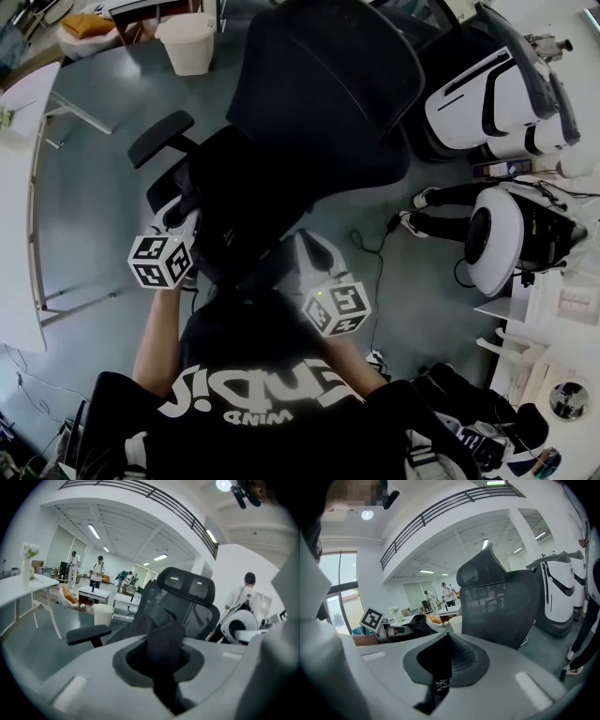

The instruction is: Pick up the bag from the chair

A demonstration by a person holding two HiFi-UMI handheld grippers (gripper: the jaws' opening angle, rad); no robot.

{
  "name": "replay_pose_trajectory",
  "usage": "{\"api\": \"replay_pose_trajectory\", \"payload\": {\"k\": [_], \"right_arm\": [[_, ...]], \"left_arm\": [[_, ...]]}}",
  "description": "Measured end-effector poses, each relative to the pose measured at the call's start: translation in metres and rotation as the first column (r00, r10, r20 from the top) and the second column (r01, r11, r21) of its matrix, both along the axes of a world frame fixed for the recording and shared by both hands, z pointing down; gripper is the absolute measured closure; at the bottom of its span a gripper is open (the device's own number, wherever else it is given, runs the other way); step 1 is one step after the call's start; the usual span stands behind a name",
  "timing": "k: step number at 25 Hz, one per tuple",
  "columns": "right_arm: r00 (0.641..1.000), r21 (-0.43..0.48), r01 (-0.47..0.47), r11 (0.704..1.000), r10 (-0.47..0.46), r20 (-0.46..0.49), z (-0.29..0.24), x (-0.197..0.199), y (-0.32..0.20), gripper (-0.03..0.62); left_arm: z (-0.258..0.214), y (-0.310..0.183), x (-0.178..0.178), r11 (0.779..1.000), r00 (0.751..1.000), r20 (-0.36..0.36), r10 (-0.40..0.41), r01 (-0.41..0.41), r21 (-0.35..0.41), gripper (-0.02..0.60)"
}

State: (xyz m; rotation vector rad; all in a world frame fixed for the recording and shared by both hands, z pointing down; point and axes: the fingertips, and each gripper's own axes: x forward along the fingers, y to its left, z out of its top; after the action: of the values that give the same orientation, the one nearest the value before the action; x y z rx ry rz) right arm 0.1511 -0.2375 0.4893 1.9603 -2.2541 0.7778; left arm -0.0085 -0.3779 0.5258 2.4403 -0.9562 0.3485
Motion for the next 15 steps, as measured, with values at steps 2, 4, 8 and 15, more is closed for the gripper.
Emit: {"api": "replay_pose_trajectory", "payload": {"k": [2, 4, 8, 15], "right_arm": [[1.000, 0.004, 0.005, 1.000, -0.005, -0.002, -0.001, -0.001, 0.002, 0.595], [1.000, 0.008, 0.008, 1.000, -0.008, -0.002, -0.004, 0.000, 0.004, 0.594], [1.000, 0.021, 0.019, 1.000, -0.019, 0.001, -0.011, 0.008, 0.013, 0.594], [0.998, 0.056, 0.069, 0.996, -0.069, 0.005, -0.019, 0.007, 0.026, 0.594]], "left_arm": [[-0.008, 0.003, 0.000, 1.000, 1.000, -0.009, -0.003, 0.003, 0.012, 0.531], [-0.016, 0.005, -0.002, 1.000, 1.000, -0.023, -0.021, 0.021, 0.019, 0.532], [-0.039, 0.014, -0.001, 0.998, 0.998, -0.041, -0.041, 0.043, 0.038, 0.532], [-0.074, 0.047, -0.011, 0.995, 0.996, -0.057, -0.066, 0.070, 0.073, 0.532]]}}
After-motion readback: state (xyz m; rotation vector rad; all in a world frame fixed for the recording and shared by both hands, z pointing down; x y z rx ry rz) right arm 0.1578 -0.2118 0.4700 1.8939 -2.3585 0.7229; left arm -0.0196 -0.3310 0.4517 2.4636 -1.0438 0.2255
